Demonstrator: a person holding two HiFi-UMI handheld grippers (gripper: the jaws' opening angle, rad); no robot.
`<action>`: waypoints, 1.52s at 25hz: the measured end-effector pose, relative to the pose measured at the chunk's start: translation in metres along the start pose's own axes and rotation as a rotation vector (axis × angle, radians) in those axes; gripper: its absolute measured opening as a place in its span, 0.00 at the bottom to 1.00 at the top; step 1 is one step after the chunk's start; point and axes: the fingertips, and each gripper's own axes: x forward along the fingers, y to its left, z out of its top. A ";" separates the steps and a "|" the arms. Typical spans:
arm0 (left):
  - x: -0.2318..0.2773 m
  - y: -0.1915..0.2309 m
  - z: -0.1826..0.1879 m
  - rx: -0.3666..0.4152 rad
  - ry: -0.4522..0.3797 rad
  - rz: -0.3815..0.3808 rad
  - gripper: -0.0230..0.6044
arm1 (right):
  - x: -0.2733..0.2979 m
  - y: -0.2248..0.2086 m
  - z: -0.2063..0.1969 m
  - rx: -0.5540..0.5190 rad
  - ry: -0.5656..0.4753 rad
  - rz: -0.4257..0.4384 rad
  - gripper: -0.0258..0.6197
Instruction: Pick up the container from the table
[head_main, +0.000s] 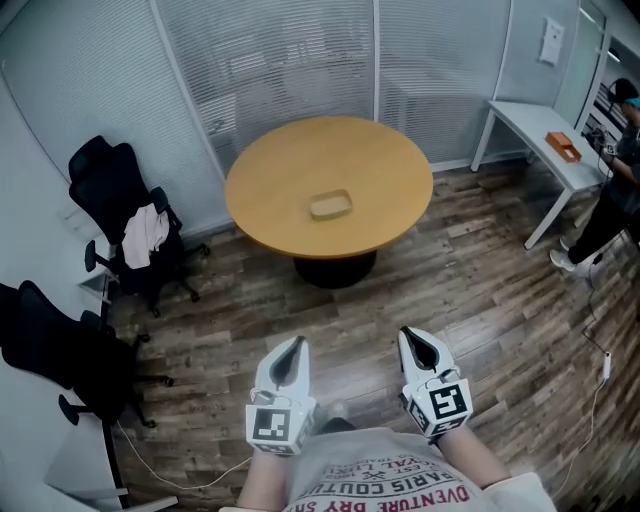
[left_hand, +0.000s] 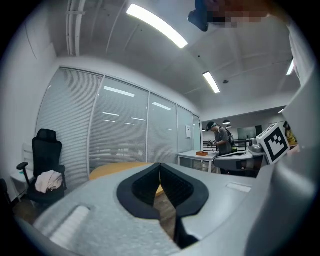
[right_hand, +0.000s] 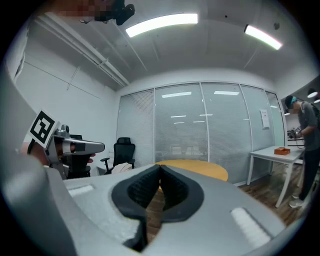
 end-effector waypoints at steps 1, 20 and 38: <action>0.008 0.014 0.001 0.000 0.000 0.000 0.05 | 0.015 0.002 0.003 0.001 -0.004 -0.004 0.04; 0.123 0.138 -0.021 -0.048 0.032 0.046 0.05 | 0.200 -0.019 -0.005 0.038 0.065 0.034 0.04; 0.373 0.152 0.010 -0.044 0.000 0.241 0.05 | 0.404 -0.213 0.020 0.006 0.085 0.211 0.04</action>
